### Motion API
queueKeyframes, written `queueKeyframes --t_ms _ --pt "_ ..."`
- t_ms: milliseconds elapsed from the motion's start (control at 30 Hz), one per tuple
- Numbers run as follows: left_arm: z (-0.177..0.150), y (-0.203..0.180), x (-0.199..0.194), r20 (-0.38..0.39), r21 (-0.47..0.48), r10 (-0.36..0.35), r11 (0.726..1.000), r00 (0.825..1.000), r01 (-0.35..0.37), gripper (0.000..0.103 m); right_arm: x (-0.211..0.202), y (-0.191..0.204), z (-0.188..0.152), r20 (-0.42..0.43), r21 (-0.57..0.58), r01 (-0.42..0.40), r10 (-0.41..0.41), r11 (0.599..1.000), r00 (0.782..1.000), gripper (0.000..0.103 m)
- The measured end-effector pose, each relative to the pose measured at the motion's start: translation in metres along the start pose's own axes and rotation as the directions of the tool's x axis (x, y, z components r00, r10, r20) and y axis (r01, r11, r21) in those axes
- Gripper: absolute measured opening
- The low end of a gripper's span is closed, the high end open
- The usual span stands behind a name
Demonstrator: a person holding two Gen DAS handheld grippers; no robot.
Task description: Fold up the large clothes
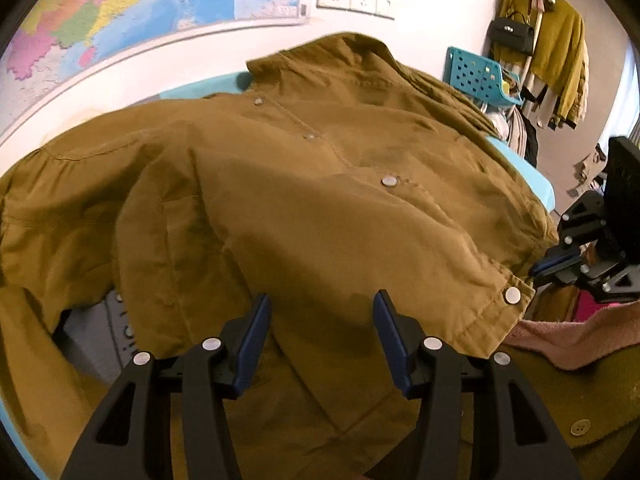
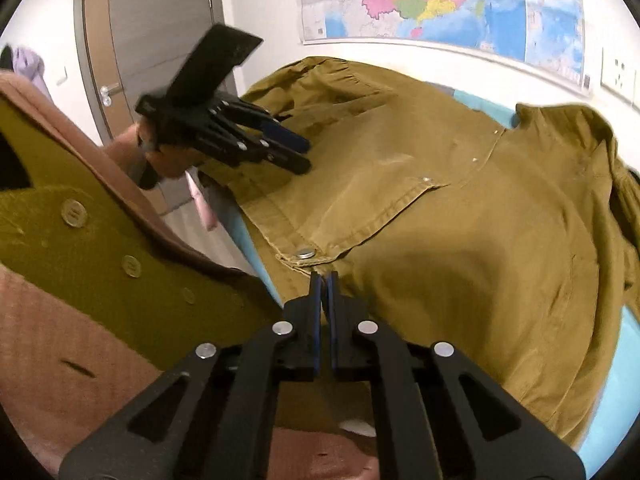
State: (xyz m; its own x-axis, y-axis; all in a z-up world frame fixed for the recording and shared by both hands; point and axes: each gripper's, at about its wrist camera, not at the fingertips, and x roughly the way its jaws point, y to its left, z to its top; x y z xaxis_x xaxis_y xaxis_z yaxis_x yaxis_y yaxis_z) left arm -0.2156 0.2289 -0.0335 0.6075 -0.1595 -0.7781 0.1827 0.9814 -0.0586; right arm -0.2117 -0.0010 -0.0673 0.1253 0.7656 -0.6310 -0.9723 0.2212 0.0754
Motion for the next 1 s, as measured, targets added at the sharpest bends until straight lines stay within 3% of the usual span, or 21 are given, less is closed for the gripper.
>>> queueKeyframes --t_ms 33,100,200,267,300,333,533,633,767,1000 --pt "0.002 -0.001 0.001 -0.001 0.007 -0.003 1.0 1.0 0.003 0.053 -0.009 -0.01 0.002 0.031 0.036 0.022 -0.024 0.999 0.999 0.007" --pt "0.007 -0.003 0.002 0.006 0.015 -0.011 1.0 1.0 0.011 0.054 -0.037 -0.042 0.003 0.133 0.169 0.008 -0.031 0.986 0.991 0.027" --pt "0.018 -0.004 -0.001 0.04 0.023 -0.02 1.0 0.999 0.019 0.057 -0.072 -0.086 -0.004 0.223 0.349 0.1 -0.187 0.932 0.957 0.053" --pt "0.026 -0.004 -0.001 0.064 0.029 -0.033 0.999 0.997 0.031 0.059 -0.09 -0.117 -0.016 0.222 0.491 0.202 -0.345 0.847 0.912 0.059" --pt "0.031 -0.004 0.0 0.07 0.028 -0.038 0.999 0.997 0.036 0.059 -0.095 -0.128 -0.022 0.219 0.543 0.211 -0.379 0.813 0.899 0.06" --pt "0.036 -0.004 0.001 0.074 0.029 -0.046 0.999 0.996 0.044 0.059 -0.103 -0.147 -0.031 0.219 0.633 0.208 -0.43 0.746 0.876 0.061" --pt "0.081 -0.003 0.024 0.077 0.011 -0.096 0.995 0.992 0.095 0.059 -0.105 -0.2 -0.064 0.221 0.818 0.118 -0.496 0.563 0.839 0.069" --pt "0.108 -0.007 0.044 0.042 0.011 -0.069 0.998 0.997 0.068 0.059 -0.1 -0.208 -0.07 0.227 0.842 0.091 -0.503 0.531 0.834 0.069" --pt "0.13 -0.014 0.062 0.009 -0.017 -0.056 0.998 0.998 0.056 0.059 -0.101 -0.21 -0.071 0.2 0.845 0.13 -0.533 0.518 0.822 0.07" --pt "0.144 -0.03 0.077 -0.021 -0.041 -0.037 0.999 0.999 0.037 0.059 -0.112 -0.212 -0.076 0.163 0.842 0.189 -0.571 0.506 0.805 0.071"
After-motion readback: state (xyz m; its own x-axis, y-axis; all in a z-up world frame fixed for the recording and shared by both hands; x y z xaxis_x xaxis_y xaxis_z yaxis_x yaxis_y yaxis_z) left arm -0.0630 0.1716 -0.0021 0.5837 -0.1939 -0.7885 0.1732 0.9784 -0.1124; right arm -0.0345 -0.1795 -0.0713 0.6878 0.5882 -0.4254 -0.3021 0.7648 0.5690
